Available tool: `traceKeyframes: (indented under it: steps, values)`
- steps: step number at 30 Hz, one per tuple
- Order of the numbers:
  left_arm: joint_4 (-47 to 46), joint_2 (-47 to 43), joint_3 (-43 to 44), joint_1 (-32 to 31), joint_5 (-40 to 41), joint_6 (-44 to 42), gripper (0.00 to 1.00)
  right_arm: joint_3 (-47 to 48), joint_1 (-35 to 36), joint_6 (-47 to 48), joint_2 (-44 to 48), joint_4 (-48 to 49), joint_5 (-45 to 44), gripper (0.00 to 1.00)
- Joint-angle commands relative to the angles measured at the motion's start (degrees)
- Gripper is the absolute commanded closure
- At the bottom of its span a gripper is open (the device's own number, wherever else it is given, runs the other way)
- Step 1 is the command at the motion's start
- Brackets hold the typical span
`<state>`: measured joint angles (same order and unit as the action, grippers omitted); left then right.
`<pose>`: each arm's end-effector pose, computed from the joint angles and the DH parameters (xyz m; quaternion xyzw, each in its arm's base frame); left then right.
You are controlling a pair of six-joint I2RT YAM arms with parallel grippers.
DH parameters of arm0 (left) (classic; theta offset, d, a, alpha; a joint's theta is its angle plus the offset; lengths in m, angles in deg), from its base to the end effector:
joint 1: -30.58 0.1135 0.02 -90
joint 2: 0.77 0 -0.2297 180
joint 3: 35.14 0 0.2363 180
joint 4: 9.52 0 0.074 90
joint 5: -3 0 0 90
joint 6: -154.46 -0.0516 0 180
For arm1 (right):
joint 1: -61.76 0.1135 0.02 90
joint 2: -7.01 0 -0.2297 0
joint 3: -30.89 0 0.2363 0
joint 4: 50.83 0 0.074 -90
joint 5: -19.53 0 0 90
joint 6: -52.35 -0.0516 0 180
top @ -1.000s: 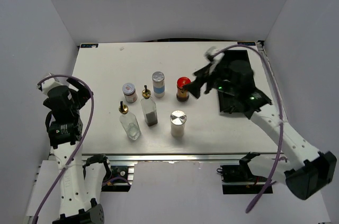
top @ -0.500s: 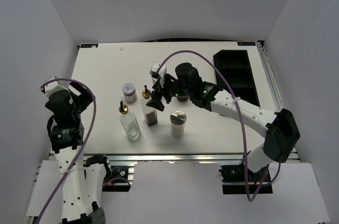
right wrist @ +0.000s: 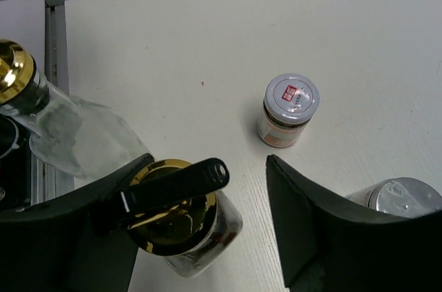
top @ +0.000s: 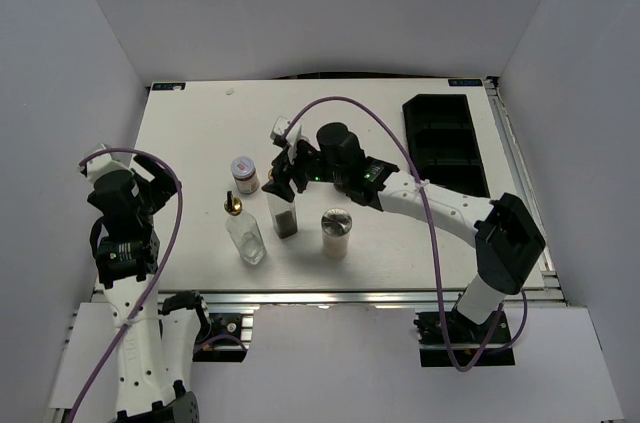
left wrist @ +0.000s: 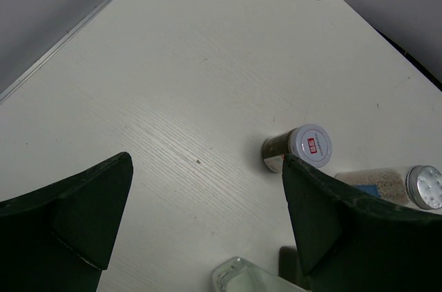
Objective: Organize the condiment bottles
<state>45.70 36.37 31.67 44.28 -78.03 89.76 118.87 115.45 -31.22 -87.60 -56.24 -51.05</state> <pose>0.1486 0.0445 0.3153 -0.3208 0.7811 0.0121 0.5356 0.2190 0.3270 0.2896 -0.4756 0.6100 0.3686 0.5155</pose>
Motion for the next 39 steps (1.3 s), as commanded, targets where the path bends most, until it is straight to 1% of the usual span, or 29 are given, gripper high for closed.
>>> traceKeyframes:
  steps: [1,2,3,5,6,8,9,10,11,16,17,19,20,23,24,26,27,28,29,30,31,32,34,35,37,38,39]
  values:
    - [-0.70,0.03,-0.15,-0.07,-0.36,-0.51,0.02,-0.06,0.10,-0.64,-0.14,5.55,-0.43,0.31]
    - [-0.87,-0.06,-0.24,-0.16,-0.53,-0.51,0.02,-0.24,0.10,-0.72,-0.05,5.73,-0.44,0.34]
    - [-0.96,0.03,-0.33,-0.16,-1.06,-0.51,0.02,-0.50,0.18,-0.72,-0.05,5.99,-0.52,0.40]
    - [-1.05,0.12,-0.42,-0.07,-1.32,-0.51,0.02,-0.50,0.19,-0.64,0.04,6.08,-1.05,0.49]
    - [-1.05,0.12,-0.50,-0.07,-1.33,-0.51,0.02,-0.50,0.19,-0.72,0.12,6.08,-1.22,0.57]
    - [-0.87,0.21,-0.42,-0.16,-1.06,-0.51,0.02,-0.41,0.18,-0.72,0.56,6.08,-1.84,0.69]
    - [-0.87,0.29,-0.33,-0.07,-0.98,-0.51,0.02,-0.33,0.19,-0.46,0.74,5.99,-1.84,0.71]
    - [-0.87,0.21,-0.33,-0.07,-0.89,-0.51,0.02,-0.15,0.19,-0.55,0.91,6.08,-1.58,0.75]
    - [-0.87,0.29,-0.24,-0.07,-0.89,-0.51,0.02,0.02,0.10,-0.46,1.35,6.17,-1.06,0.83]
    - [-0.87,0.38,0.46,-0.16,-0.36,-0.43,0.02,5.99,0.19,-0.72,1.53,3.36,0.71,0.98]
    - [-0.79,0.21,0.64,-0.16,-0.18,-0.34,0.02,9.13,0.10,-0.72,1.53,1.44,0.45,1.00]
    - [-0.61,0.03,1.16,-0.07,0.25,-0.43,0.02,12.40,0.01,-0.64,1.62,0.11,-0.78,1.00]
    - [-0.61,0.03,1.25,-0.16,0.87,-0.34,0.02,15.72,0.01,-0.55,1.79,-1.46,-1.14,1.00]
    - [-0.43,-0.14,1.60,-0.16,1.92,-0.25,0.02,21.89,-0.95,-0.81,1.10,-4.98,-2.45,1.00]
    - [-0.35,-0.14,1.69,-0.16,2.10,-0.16,0.02,26.43,-2.09,-1.16,0.83,-7.60,-2.63,1.00]
    - [-0.35,0.03,2.04,-0.16,2.45,-0.16,0.02,31.11,-3.76,-2.21,-0.66,-9.21,-3.51,1.00]
    - [-0.52,0.12,2.13,-0.07,2.71,0.10,0.02,35.75,-5.94,-2.57,-1.27,-12.43,-3.69,1.00]
    - [-0.52,0.21,2.22,-0.07,2.80,0.10,0.02,38.06,-7.01,-2.74,-1.89,-13.33,-4.56,1.00]
    - [-0.61,0.56,2.48,-0.16,2.89,0.19,0.02,40.43,-9.63,-2.75,-3.29,-14.47,-5.18,1.00]
    - [-0.61,0.73,2.57,-0.16,3.15,0.19,0.02,44.81,-11.05,-2.75,-3.91,-16.14,-5.62,1.00]
    - [-0.61,1.00,2.75,-0.07,3.33,0.19,0.02,46.59,-12.37,-2.75,-4.44,-16.76,-6.32,1.00]
    - [-0.61,1.17,3.01,-0.16,3.68,0.19,0.02,47.91,-15.34,-2.75,-5.05,-17.03,-6.59,1.00]
    - [-0.96,1.88,3.19,-0.07,4.47,0.28,0.02,49.06,-18.26,-2.66,-4.80,-16.51,-7.37,1.00]
    - [-1.22,2.23,3.19,-0.07,4.74,0.28,0.02,49.07,-21.23,-2.57,-4.54,-16.33,-7.73,1.00]
    - [-1.75,3.19,3.45,-0.16,5.70,0.28,0.02,48.46,-24.23,-2.57,-4.27,-15.72,-8.69,1.00]
    - [-1.84,3.63,3.54,-0.07,6.14,0.28,0.02,48.28,-27.38,-2.66,-4.01,-15.63,-8.70,1.00]
    - [-2.19,4.16,3.80,-0.07,6.49,0.45,0.02,48.28,-28.98,-2.83,-4.01,-15.54,-8.61,1.00]
